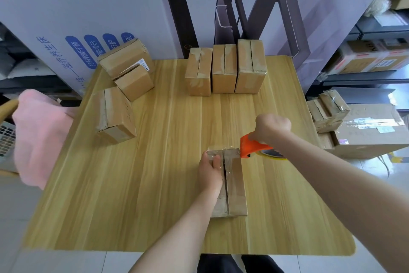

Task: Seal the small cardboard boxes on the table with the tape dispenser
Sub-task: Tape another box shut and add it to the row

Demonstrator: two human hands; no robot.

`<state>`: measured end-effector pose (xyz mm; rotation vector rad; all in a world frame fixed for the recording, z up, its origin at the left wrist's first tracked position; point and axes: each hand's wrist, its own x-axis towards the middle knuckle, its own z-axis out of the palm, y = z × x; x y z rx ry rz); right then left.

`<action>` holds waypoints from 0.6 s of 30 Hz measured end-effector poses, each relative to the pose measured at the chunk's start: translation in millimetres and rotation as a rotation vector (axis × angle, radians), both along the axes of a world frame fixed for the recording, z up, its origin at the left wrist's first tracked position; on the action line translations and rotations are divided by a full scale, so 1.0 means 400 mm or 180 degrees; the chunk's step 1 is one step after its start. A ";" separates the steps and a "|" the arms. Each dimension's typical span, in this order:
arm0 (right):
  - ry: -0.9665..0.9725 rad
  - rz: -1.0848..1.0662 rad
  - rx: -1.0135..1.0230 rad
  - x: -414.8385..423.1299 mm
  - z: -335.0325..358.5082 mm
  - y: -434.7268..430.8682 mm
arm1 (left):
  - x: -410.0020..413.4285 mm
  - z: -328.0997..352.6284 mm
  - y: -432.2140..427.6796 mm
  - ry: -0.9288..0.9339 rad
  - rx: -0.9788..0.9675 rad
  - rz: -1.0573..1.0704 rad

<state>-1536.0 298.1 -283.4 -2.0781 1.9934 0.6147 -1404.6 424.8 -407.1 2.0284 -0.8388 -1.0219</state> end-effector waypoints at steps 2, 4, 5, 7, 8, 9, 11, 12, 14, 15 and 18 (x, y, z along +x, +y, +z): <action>-0.0093 -0.0231 0.0202 -0.015 0.002 -0.023 | 0.001 -0.002 -0.003 0.0015 0.0025 0.0024; -0.0147 -0.0500 0.0352 -0.032 -0.007 -0.035 | 0.000 -0.003 -0.003 -0.0015 0.0027 0.0038; -0.0191 -0.0652 0.0431 -0.039 -0.022 -0.031 | -0.002 -0.001 -0.001 -0.0039 -0.0003 0.0050; -0.0295 -0.0900 0.0578 -0.046 -0.085 0.012 | -0.002 0.000 0.003 -0.0074 -0.0082 0.0062; -0.0325 -0.0952 0.0598 -0.045 -0.124 0.045 | 0.000 -0.003 0.001 -0.0067 -0.0090 0.0074; -0.0359 -0.0993 0.0584 -0.044 -0.160 0.081 | 0.002 -0.006 -0.003 -0.0045 -0.0053 0.0097; -0.0472 -0.1148 0.0438 -0.059 -0.202 0.135 | 0.000 -0.007 -0.010 -0.0008 0.0083 0.0187; -0.0561 -0.1281 0.0340 -0.075 -0.211 0.147 | -0.003 -0.006 -0.013 -0.0006 0.0128 0.0241; -0.0863 -0.1655 0.0165 -0.114 -0.209 0.153 | -0.013 -0.004 -0.016 0.0027 0.0115 0.0399; -0.1076 -0.1828 0.0019 -0.133 -0.200 0.150 | -0.021 -0.001 -0.019 0.0047 0.0082 0.0507; -0.1933 -0.2311 -0.0644 -0.161 -0.152 0.154 | -0.048 0.009 -0.022 -0.0105 0.0100 0.0780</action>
